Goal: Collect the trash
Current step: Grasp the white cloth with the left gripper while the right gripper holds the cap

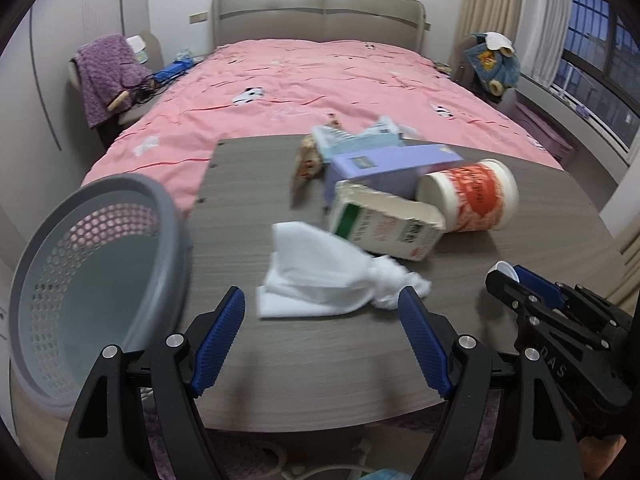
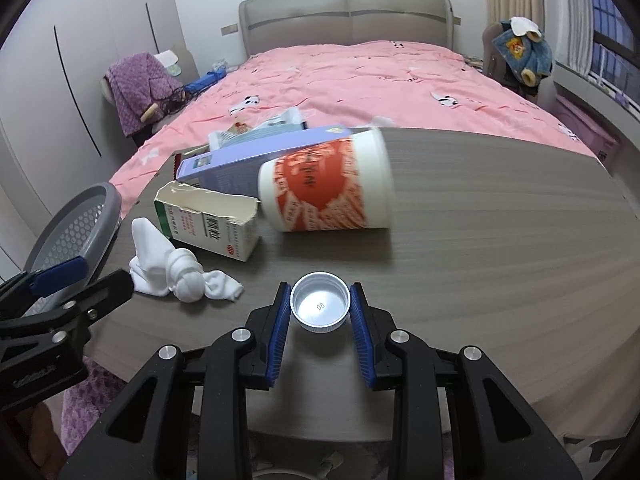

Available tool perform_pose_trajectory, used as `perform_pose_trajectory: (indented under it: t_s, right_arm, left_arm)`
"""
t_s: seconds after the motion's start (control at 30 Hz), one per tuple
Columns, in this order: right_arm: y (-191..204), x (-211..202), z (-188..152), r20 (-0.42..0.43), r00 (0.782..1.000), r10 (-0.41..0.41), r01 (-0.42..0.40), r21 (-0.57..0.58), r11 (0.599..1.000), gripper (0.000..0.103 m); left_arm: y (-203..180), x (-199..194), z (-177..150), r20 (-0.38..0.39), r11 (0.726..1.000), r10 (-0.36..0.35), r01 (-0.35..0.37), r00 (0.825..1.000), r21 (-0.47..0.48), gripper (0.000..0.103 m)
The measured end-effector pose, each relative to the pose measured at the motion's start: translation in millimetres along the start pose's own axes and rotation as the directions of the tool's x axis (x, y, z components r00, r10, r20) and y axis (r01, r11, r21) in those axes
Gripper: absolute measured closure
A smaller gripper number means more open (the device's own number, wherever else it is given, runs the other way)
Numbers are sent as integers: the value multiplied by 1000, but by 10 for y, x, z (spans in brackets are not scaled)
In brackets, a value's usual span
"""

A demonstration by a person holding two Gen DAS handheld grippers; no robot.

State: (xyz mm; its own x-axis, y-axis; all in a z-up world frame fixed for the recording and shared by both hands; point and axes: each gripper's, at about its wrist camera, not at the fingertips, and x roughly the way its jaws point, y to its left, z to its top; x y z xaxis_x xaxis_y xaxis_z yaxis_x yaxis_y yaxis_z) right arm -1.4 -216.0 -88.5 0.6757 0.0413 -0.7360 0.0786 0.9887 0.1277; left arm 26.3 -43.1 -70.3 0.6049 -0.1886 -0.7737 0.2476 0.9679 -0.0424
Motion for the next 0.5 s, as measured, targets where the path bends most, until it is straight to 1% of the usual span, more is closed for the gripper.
perform_pose_trajectory:
  t_s: [0.1,0.23,0.4,0.5]
  right_arm:
    - [-93,-52,-17,9,1000,2,-2,19,1000,73]
    - [-198,-97,-39,16,1000,4,-5,44,999,73]
    - [-285,-126,-65,23,1000,7,-8,65,998,73]
    - [-308,-115,-68,19,1000,6,-7,72,997,73]
  left_arm:
    - [-116,34,30,5,1000,-12,12,1000,18,27]
    - [-232,164,68,-13,999,-32,32,999,26,27]
    - [-293,392,83,-50,1000,-10,11,999,27,27]
    - [-284,467,92,-61,1000,-11,12,998,15,28]
